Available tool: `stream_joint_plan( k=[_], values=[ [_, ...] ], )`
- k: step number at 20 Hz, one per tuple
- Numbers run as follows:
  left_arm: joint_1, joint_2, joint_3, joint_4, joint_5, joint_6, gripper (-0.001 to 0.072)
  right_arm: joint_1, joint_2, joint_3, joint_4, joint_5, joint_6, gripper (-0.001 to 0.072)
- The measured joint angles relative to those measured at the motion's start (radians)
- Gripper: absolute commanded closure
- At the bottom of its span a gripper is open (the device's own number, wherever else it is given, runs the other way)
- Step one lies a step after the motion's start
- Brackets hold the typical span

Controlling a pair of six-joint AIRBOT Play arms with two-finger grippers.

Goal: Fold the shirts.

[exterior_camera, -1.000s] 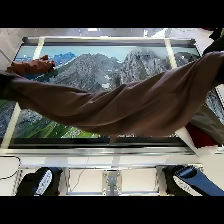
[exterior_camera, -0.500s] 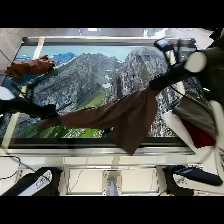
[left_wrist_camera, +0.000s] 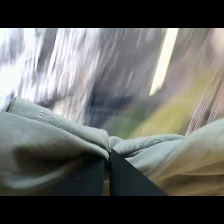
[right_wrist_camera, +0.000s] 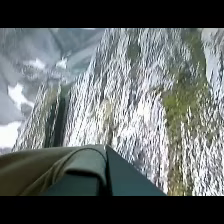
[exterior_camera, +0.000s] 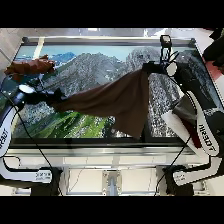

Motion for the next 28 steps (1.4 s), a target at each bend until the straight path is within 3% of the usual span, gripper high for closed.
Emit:
stream_joint_plan(
  k=[1,2,6,9,13,15,20,24,28],
  values=[
    [0.000,-0.007,0.021,-0.019,0.025,0.000,0.0178,-0.001,-0.002,-0.001,0.000,-0.031,0.006,0.0346],
    [0.000,-0.011,0.040,-0.036,0.039,0.000,0.0002,-0.003,-0.003,0.000,0.000,-0.052,0.011,0.0284],
    [0.013,-0.001,0.092,-0.066,0.014,0.000,0.0004,-0.022,0.003,0.005,0.003,0.038,0.022,0.0284],
    [0.066,0.065,0.107,-0.065,-0.044,0.000,0.0009,-0.083,0.032,0.018,-0.030,0.248,0.025,0.0282],
    [0.185,0.220,0.051,0.047,-0.118,-0.010,0.0009,-0.220,0.092,-0.026,-0.040,0.532,-0.005,0.0279],
    [0.243,0.307,-0.053,0.106,-0.138,-0.046,0.0009,-0.285,0.114,-0.107,0.029,0.618,-0.034,0.0214],
    [0.295,0.426,-0.346,0.023,-0.051,-0.093,0.0010,-0.367,0.097,-0.349,0.451,0.529,-0.152,0.0201],
    [0.249,0.401,-0.446,-0.140,0.093,0.019,0.0010,-0.343,0.005,-0.409,0.681,0.457,-0.234,0.0202],
    [0.171,0.312,-0.465,-0.269,0.173,0.147,0.0010,-0.321,-0.045,-0.425,0.724,0.423,-0.261,0.0203]
  ],
)
